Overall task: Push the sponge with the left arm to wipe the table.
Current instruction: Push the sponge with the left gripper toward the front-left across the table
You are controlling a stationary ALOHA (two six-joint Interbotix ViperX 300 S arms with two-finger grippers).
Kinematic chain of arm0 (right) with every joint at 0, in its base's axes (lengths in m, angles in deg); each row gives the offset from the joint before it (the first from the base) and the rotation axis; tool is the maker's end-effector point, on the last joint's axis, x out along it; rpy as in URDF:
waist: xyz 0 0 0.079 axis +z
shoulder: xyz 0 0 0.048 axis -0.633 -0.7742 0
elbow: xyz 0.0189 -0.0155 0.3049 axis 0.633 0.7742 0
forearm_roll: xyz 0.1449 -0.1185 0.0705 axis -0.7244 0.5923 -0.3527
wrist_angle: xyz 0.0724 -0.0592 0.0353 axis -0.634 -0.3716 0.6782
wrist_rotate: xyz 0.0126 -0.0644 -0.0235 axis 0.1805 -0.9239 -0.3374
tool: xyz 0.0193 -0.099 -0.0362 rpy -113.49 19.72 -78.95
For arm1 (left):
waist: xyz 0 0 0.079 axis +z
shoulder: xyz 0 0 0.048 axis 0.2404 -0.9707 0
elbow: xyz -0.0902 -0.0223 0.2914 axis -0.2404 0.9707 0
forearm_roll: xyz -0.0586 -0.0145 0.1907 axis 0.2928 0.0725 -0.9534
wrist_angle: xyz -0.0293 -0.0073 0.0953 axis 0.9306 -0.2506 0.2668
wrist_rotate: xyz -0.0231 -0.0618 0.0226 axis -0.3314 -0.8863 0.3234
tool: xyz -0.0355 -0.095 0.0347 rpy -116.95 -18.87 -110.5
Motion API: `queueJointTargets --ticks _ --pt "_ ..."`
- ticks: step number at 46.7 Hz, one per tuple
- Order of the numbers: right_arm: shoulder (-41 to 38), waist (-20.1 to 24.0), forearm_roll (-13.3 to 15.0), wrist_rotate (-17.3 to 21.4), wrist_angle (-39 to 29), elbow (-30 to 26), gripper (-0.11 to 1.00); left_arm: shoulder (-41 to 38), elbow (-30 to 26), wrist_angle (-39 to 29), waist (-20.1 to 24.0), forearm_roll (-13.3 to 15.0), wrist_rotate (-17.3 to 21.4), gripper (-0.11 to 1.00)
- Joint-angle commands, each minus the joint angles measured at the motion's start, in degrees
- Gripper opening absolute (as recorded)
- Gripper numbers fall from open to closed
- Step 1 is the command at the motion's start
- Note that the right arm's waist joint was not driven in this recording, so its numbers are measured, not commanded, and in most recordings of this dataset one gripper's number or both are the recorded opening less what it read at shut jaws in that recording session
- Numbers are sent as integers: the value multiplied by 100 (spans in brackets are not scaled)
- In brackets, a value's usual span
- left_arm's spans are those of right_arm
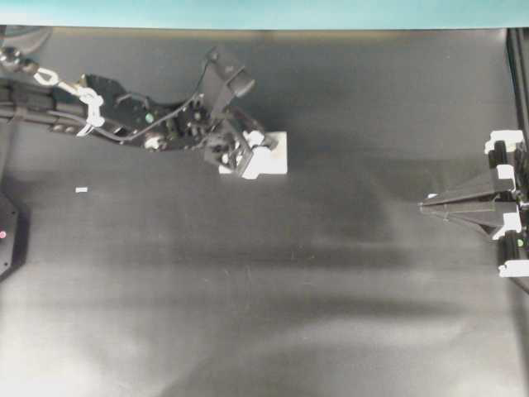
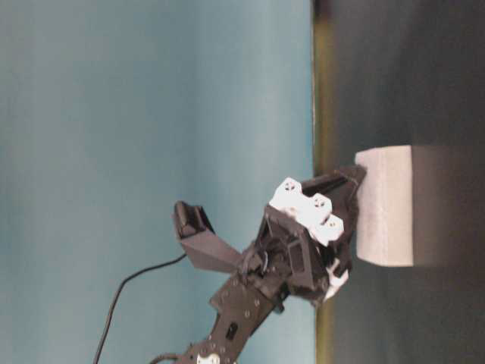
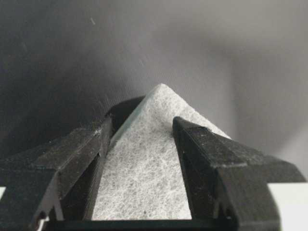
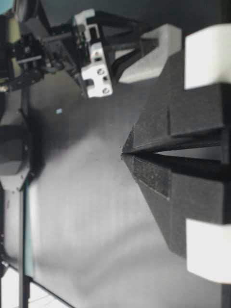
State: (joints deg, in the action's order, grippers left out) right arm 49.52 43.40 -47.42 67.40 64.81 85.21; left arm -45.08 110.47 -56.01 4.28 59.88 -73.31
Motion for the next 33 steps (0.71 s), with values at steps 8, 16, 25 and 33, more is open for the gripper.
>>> queueJointTargets --ticks 8,16,25,33 --pt "62 0 -9 -44 35 -35 0 439 334 -9 -211 -9 0 52" --pt "123 0 -9 -62 35 -35 0 677 562 -18 -466 -9 -97 52" --pt "158 0 -18 -70 18 -35 0 826 940 -18 -756 -18 -299 52" --pt "193 0 -18 -70 9 -35 0 1072 1239 -18 -1011 -18 -448 52"
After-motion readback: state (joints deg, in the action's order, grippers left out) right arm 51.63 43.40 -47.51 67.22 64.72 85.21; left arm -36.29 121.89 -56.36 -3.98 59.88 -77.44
